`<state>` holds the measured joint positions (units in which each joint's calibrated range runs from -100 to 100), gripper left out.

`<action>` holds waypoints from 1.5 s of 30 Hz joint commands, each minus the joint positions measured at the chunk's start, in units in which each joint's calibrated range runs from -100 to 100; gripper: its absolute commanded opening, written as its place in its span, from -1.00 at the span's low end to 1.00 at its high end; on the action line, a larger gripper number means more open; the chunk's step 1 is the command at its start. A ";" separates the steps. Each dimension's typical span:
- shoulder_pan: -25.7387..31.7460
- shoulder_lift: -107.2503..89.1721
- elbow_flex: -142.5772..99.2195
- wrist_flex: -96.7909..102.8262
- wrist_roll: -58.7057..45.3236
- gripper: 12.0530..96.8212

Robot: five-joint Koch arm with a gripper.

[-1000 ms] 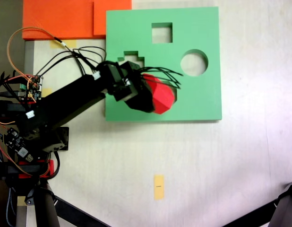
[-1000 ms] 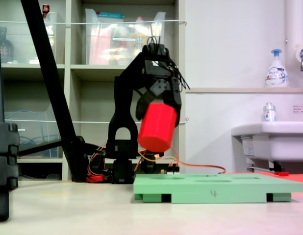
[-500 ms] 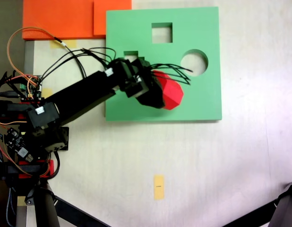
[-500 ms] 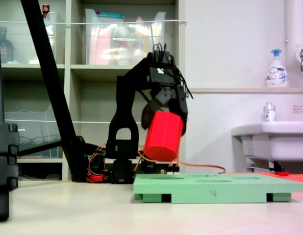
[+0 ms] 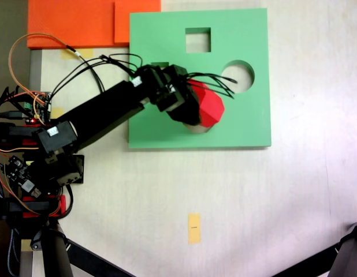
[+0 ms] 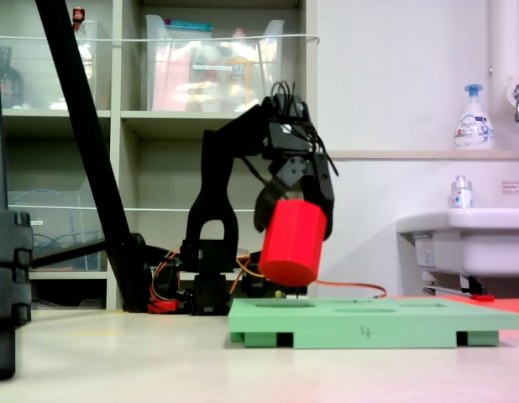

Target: Put the octagonal pillar block into the corresponding hole

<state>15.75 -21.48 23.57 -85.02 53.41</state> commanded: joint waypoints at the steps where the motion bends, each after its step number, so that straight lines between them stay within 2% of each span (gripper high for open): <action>1: 0.44 -1.43 4.05 3.61 0.34 -0.37; 23: 0.39 5.56 0.36 -7.76 0.39 -0.37; 45: 0.83 11.00 0.76 -2.85 0.34 -0.37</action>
<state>16.19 -9.85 22.39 -89.72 53.65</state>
